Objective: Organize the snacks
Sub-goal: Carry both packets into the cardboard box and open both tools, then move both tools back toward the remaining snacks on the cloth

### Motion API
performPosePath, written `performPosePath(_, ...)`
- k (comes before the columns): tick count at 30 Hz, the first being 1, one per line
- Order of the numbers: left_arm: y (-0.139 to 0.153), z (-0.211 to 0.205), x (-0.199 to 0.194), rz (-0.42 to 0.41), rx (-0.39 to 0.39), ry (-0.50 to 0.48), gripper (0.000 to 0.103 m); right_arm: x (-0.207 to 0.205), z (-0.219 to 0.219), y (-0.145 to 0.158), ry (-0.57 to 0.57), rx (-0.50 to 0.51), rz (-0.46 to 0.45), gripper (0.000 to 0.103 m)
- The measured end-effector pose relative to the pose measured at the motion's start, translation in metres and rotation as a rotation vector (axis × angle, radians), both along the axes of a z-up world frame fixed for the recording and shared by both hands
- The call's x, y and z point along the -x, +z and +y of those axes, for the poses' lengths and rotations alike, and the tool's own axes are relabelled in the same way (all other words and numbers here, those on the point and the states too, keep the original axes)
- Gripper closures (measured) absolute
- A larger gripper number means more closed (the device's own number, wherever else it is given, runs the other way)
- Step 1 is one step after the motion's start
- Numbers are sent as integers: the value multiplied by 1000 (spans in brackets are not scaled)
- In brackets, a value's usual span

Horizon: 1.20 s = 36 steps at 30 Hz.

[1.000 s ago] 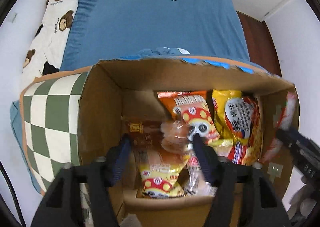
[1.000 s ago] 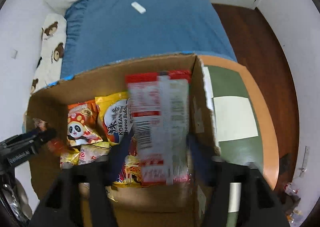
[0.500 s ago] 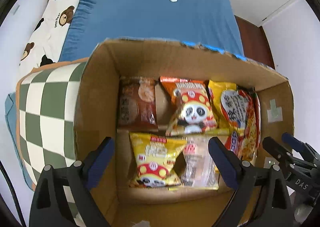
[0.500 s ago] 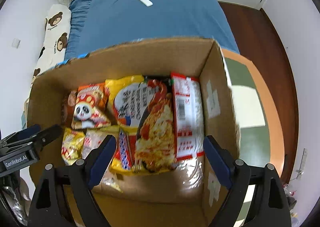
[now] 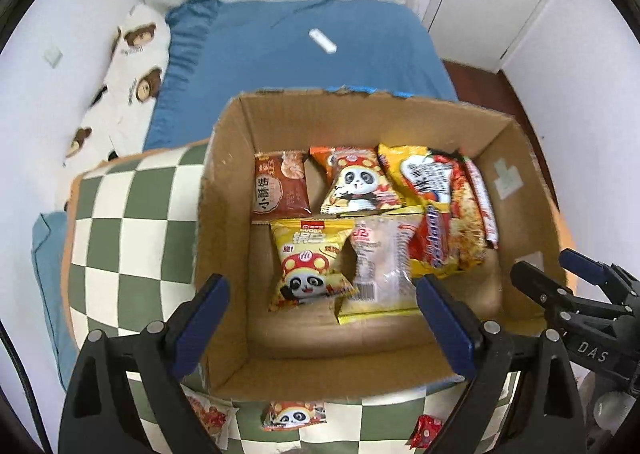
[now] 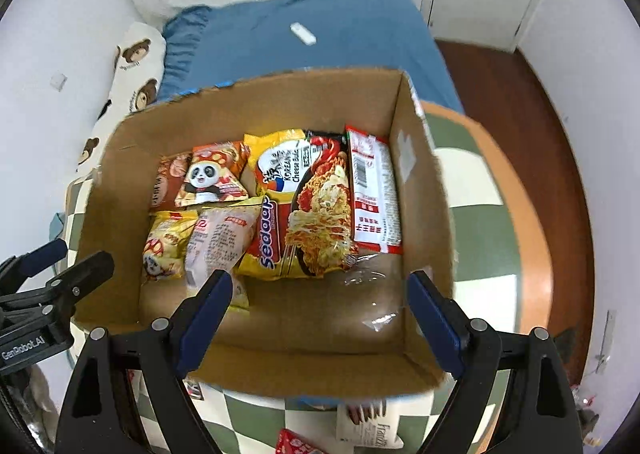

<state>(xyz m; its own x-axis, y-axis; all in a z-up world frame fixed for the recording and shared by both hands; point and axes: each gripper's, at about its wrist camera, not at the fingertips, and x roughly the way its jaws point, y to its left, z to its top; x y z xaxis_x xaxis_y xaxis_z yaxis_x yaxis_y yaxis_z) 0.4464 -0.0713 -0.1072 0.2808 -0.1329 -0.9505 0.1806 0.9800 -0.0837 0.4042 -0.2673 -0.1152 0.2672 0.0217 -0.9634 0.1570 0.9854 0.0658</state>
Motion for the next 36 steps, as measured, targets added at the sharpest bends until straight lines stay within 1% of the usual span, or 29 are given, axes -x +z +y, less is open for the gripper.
performPosePath(3,19,0,24,-65,8,-9,7,21,4,18,7,15,-54,12)
performPosePath(9,42,2,63,-142,26,-10,7,63,9,49,10,32,-143,12)
performPosePath(13,55,7,90,-174,75,4,7,91,17,70,15,51,-216,12)
performPosePath(15,59,9,101,-191,82,8,7,105,19,79,10,40,-246,12)
performPosePath(18,59,11,117,-203,77,9,7,121,19,85,0,8,-256,12)
performPosePath(21,49,12,130,-193,57,13,7,135,12,72,-28,-33,-217,12)
performPosePath(24,23,13,138,-134,29,13,7,146,-4,40,-77,-76,-136,12)
performPosePath(27,-15,14,141,-58,-29,14,7,153,-20,-3,-125,-101,-39,12)
performPosePath(30,-57,18,135,25,-88,20,7,154,-32,-36,-157,-89,21,12)
performPosePath(32,-82,20,129,75,-117,26,7,154,-35,-53,-168,-77,48,12)
performPosePath(36,-117,17,123,135,-155,16,7,148,-33,-83,-161,-61,93,13)
